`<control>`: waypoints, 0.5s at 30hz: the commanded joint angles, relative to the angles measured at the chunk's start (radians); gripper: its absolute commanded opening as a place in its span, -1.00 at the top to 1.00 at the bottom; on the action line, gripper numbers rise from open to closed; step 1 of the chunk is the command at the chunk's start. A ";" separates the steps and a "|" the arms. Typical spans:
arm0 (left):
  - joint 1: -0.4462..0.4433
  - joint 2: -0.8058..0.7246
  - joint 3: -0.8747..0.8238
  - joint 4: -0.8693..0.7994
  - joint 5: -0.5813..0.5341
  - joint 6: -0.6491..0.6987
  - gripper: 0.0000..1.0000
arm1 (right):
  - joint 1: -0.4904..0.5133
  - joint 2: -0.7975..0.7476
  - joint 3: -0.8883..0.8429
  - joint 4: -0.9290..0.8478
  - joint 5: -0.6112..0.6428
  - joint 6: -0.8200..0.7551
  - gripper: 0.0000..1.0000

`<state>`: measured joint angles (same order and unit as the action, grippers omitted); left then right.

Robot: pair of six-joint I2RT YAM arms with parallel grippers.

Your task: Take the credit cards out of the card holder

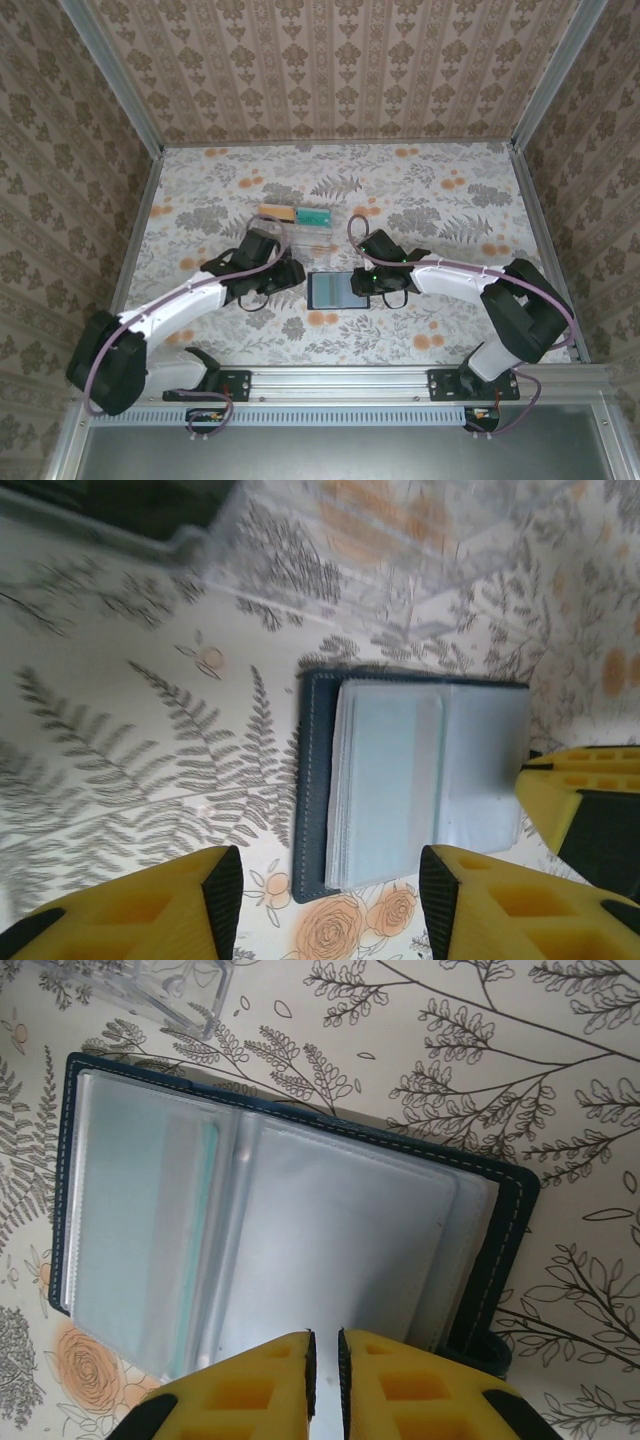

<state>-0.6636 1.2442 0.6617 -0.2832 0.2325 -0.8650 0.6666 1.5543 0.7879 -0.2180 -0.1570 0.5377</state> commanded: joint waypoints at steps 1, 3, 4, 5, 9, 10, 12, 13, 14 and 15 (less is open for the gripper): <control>-0.033 0.066 0.036 0.066 0.055 -0.032 0.00 | 0.005 -0.001 -0.022 -0.034 0.045 0.007 0.65; -0.052 0.109 0.045 0.083 0.070 -0.035 0.03 | 0.005 -0.005 -0.027 -0.034 0.042 0.007 0.65; -0.060 0.130 0.051 0.089 0.074 -0.035 0.04 | 0.005 -0.006 -0.027 -0.036 0.041 0.007 0.65; -0.067 0.149 0.058 0.090 0.078 -0.034 0.04 | 0.004 -0.008 -0.026 -0.039 0.042 0.008 0.65; -0.083 0.184 0.069 0.097 0.080 -0.031 0.06 | 0.005 -0.049 -0.021 -0.064 0.049 0.009 0.50; -0.083 0.190 0.072 0.100 0.083 -0.029 0.06 | 0.004 -0.062 -0.018 -0.077 0.059 0.007 0.44; -0.086 0.201 0.077 0.101 0.086 -0.025 0.07 | 0.005 -0.076 -0.016 -0.096 0.069 0.001 0.43; -0.086 0.208 0.080 0.101 0.089 -0.023 0.08 | 0.005 -0.080 -0.018 -0.102 0.069 -0.001 0.43; -0.087 0.216 0.083 0.104 0.091 -0.022 0.09 | 0.005 -0.081 -0.023 -0.099 0.068 -0.001 0.43; -0.090 0.223 0.085 0.106 0.098 -0.020 0.09 | 0.004 -0.079 -0.029 -0.094 0.068 -0.002 0.43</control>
<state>-0.7422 1.4448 0.7177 -0.1917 0.3046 -0.8833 0.6666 1.4948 0.7723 -0.2707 -0.1169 0.5446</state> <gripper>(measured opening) 0.453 0.285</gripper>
